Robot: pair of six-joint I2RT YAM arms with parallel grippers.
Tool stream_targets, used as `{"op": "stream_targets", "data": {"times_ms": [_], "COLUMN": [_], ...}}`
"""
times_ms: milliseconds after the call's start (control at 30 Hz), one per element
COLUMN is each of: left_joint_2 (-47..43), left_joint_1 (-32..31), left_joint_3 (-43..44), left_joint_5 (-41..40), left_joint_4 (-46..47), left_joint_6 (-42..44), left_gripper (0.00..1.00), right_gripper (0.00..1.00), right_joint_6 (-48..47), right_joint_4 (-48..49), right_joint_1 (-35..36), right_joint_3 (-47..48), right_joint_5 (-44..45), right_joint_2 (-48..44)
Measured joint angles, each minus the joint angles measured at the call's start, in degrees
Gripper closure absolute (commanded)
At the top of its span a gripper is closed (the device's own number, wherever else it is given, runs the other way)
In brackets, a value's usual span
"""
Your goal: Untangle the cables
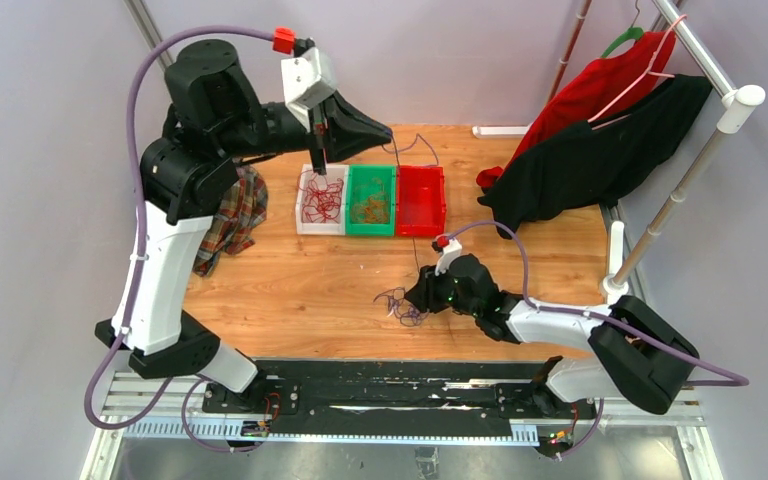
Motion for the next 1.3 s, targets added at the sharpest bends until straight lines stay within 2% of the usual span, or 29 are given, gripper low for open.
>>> {"op": "stream_targets", "data": {"times_ms": [367, 567, 933, 1133, 1233, 1300], "left_joint_2": [-7.8, -8.9, -8.5, -7.7, -9.6, -10.0], "left_joint_1": [0.0, 0.0, 0.0, 0.0, 0.0, 0.0], "left_joint_3": [-9.9, -9.6, -5.9, -3.8, -7.9, -9.1], "left_joint_5": [-18.2, -23.2, -30.6, -35.5, -35.0, -34.9], "left_joint_4": [26.1, 38.3, 53.5, 58.6, 59.2, 59.2], "left_joint_6": [3.7, 8.8, 16.1, 17.7, 17.9, 18.6], "left_gripper": [0.99, 0.99, 0.99, 0.99, 0.99, 0.99], "right_gripper": [0.59, 0.54, 0.54, 0.65, 0.83, 0.87], "right_joint_6": [0.0, -0.5, -2.6, -2.8, -3.1, -3.6], "right_joint_4": [0.9, 0.3, -3.1, -3.9, -4.5, -5.7], "right_joint_1": [0.0, 0.0, 0.0, 0.0, 0.0, 0.0], "right_joint_3": [-0.6, -2.2, -3.1, -3.6, -3.5, -3.5], "right_joint_5": [0.0, -0.2, 0.0, 0.0, 0.3, 1.5], "right_joint_2": [-4.0, -4.5, -7.0, -6.9, -6.9, -6.9]}}
